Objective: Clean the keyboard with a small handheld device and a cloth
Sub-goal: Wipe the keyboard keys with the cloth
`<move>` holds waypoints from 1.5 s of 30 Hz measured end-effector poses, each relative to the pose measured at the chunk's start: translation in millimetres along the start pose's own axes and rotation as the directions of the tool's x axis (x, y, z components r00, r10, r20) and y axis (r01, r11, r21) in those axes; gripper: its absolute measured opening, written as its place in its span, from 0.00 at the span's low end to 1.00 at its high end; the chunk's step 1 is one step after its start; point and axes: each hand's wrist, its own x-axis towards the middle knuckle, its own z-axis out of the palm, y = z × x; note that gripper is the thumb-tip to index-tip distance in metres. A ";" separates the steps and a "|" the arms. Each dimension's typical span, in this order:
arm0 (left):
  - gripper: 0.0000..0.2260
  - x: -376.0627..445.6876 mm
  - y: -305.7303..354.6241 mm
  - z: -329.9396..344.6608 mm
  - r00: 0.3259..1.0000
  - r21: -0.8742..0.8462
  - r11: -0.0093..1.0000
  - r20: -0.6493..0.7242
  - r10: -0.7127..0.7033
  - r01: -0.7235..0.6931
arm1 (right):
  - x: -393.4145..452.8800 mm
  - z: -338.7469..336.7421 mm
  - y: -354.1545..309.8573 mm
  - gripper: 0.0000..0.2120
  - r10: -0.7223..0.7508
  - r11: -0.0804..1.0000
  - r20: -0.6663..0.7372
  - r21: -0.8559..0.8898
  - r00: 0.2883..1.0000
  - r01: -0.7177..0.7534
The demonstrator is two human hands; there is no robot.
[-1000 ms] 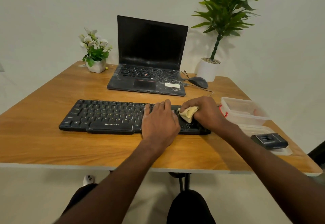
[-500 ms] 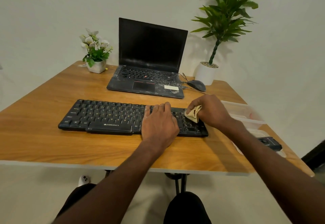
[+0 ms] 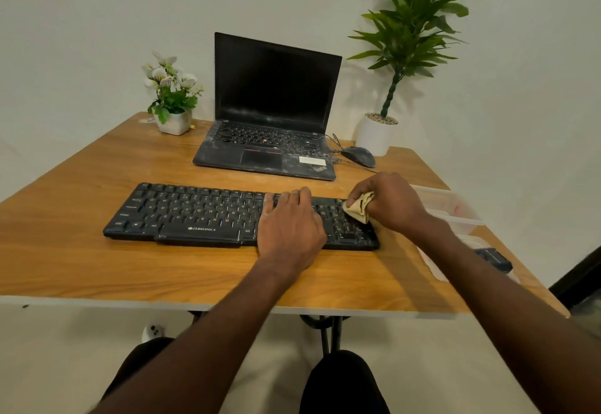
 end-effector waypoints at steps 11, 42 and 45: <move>0.19 1.4 -1.5 0.9 1.000 0.008 1.000 0.000 0.016 -0.016 | -1.0 4.7 -10.6 0.09 0.127 0.947 -0.100 -0.285 0.987 -0.150; 0.19 1.9 -2.3 3.4 1.000 -0.008 1.000 -0.010 0.007 -0.007 | 4.2 10.5 -12.5 0.10 0.072 0.997 -0.216 -0.002 0.974 -0.074; 0.19 1.7 -2.5 3.7 1.000 0.011 1.000 -0.006 0.009 -0.008 | 3.4 2.5 6.5 0.11 0.127 0.992 -0.220 0.025 0.967 -0.125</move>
